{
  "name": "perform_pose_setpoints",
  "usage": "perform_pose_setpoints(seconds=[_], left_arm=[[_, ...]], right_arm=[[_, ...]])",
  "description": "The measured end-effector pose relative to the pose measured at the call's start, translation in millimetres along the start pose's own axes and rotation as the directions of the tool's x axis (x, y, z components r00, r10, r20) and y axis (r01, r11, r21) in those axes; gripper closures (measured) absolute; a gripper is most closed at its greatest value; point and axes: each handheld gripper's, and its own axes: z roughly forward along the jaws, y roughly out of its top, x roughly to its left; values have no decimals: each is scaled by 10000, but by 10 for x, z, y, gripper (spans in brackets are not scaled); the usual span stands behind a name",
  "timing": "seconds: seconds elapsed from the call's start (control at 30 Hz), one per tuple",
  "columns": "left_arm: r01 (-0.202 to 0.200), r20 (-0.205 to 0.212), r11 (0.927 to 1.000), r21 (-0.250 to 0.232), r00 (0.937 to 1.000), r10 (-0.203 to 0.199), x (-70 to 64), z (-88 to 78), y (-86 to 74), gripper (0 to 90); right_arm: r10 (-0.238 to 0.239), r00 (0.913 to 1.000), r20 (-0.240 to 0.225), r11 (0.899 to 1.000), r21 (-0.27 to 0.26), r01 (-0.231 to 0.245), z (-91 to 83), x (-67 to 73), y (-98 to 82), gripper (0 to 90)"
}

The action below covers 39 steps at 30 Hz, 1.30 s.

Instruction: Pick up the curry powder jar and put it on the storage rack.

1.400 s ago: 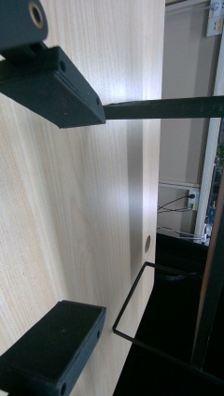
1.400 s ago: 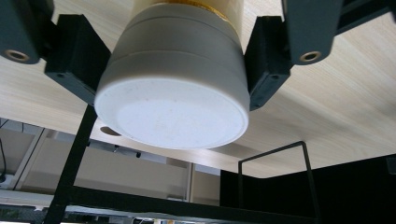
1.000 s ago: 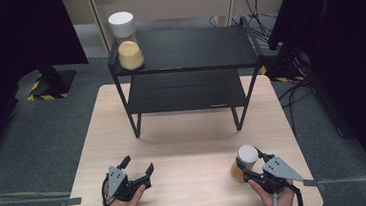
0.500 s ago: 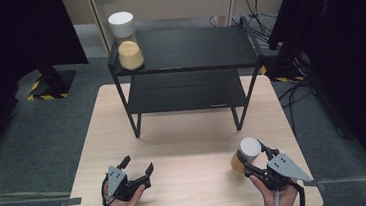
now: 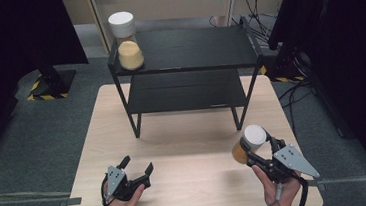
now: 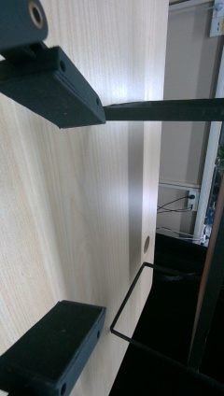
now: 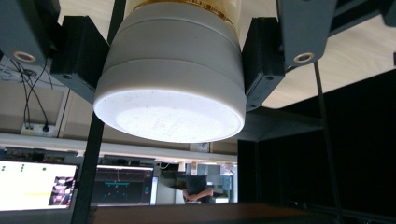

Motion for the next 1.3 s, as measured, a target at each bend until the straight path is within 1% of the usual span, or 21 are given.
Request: perform_pose_setpoints(seconds=[0.2, 0.63, 1.0, 1.17, 1.3], left_arm=[[23, -1, 10000, 3, 10000, -23, 2, 0, 1, 66], [50, -12, 10000, -2, 10000, -50, 2, 1, 0, 66], [67, -6, 10000, 17, 10000, -67, 4, 4, 3, 67], [98, -5, 10000, 7, 10000, -98, 5, 4, 2, 66], [90, -1, 10000, 19, 10000, -90, 6, 5, 4, 67]], right_arm=[[29, 9999, 170, 9994, -350, -23, 34, 7, 102, 336], [73, 9993, 357, 9951, -991, -37, 133, 14, 327, 337], [80, 9992, 398, 9911, -1329, -26, 219, 16, 494, 337], [-44, 9990, 446, 9892, -1464, 109, 273, 20, 585, 337], [-51, 9988, 480, 9877, -1559, 126, 315, 17, 664, 337]])
